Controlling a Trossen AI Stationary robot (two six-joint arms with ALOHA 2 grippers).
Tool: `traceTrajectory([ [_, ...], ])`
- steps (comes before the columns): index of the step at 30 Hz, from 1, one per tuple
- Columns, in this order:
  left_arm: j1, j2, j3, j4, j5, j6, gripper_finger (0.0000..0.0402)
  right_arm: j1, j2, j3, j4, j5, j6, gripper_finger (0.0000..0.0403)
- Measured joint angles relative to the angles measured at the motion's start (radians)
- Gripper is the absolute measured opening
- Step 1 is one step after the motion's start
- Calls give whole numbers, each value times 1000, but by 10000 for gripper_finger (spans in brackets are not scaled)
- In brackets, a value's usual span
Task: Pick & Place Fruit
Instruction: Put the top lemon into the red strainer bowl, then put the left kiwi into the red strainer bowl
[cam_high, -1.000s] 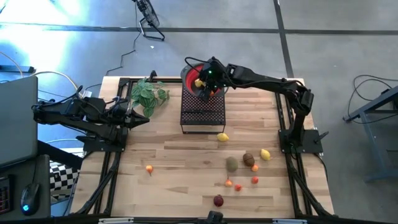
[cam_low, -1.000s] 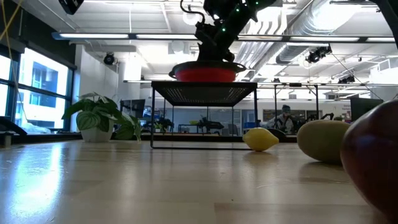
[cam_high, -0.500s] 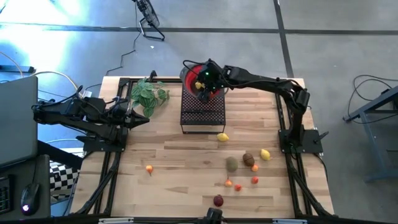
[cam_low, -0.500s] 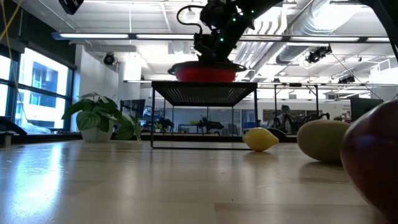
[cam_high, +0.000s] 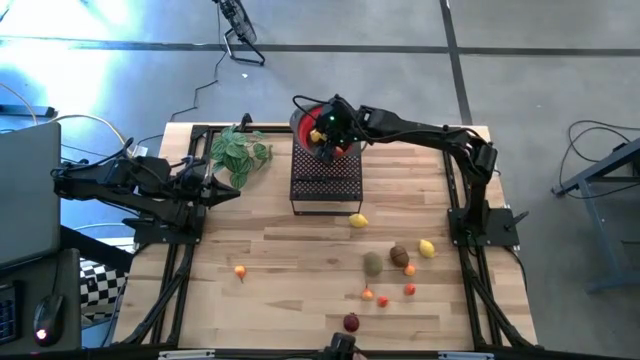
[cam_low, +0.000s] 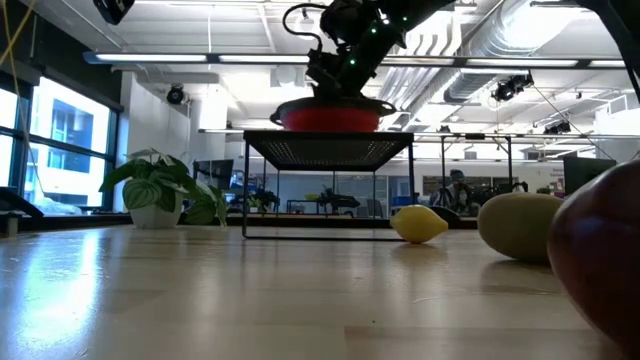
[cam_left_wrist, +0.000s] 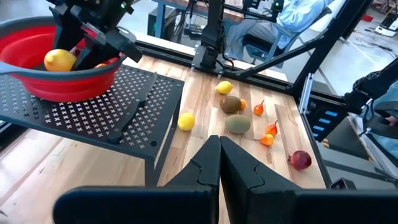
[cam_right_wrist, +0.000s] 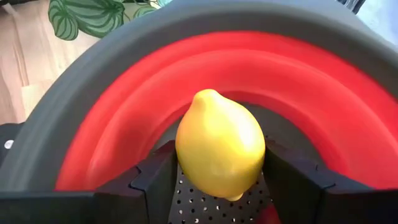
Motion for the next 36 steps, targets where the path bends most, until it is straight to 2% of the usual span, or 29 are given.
traceTrajectory([
  [10,0,0,0,-10,0,0,0,0,0,0,6,49,-22,274],
  [14,0,0,0,-10,0,0,0,0,-16,0,19,55,-54,286],
  [23,0,0,0,-9,0,-3,0,23,-158,0,78,79,-75,260],
  [31,0,0,0,-9,0,-3,0,89,-332,0,19,66,-69,239],
  [36,0,0,0,-9,0,-3,0,154,-414,0,-83,60,-67,236],
])
